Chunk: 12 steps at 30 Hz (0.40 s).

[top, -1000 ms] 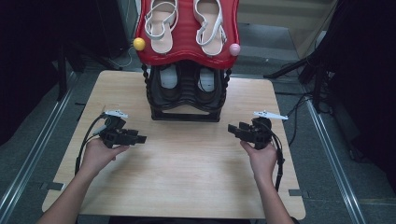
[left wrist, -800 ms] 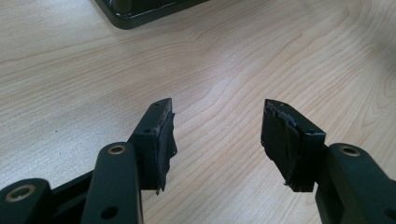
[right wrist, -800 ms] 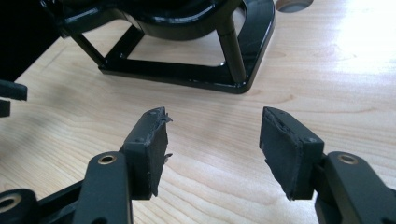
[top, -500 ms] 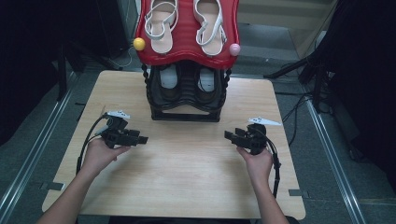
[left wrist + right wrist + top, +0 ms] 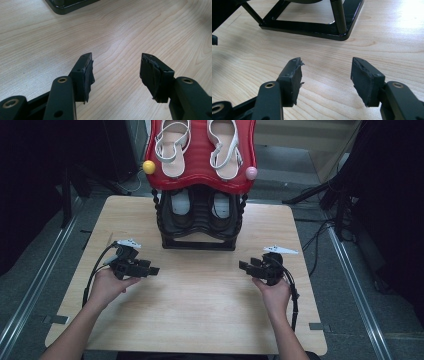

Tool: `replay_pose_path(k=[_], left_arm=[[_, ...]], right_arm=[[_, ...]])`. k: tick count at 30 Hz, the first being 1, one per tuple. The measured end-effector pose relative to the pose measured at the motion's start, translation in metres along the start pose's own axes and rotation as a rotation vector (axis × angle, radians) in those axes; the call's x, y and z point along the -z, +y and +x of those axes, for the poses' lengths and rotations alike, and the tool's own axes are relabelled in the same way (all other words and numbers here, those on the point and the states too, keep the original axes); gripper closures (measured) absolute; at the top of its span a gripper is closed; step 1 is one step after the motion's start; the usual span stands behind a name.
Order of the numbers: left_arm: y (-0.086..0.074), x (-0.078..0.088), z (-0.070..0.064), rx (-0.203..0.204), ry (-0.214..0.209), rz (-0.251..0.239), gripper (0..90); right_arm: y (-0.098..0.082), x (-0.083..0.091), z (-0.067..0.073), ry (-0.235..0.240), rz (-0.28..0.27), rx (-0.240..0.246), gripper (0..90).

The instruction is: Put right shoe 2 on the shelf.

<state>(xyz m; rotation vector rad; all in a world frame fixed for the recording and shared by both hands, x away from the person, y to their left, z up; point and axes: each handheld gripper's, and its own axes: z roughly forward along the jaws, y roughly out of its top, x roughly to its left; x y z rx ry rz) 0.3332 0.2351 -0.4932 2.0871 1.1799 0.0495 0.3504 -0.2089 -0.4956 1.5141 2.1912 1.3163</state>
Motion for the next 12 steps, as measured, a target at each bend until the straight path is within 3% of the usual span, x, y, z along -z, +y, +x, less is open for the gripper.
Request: replay_pose_path(k=[12], left_arm=[[-0.0002, -0.0030, -0.0011, -0.014, -0.007, -0.013, 40.4]], right_arm=[[0.0012, 0.0010, 0.0007, -0.007, -0.006, 0.038, 43.1]])
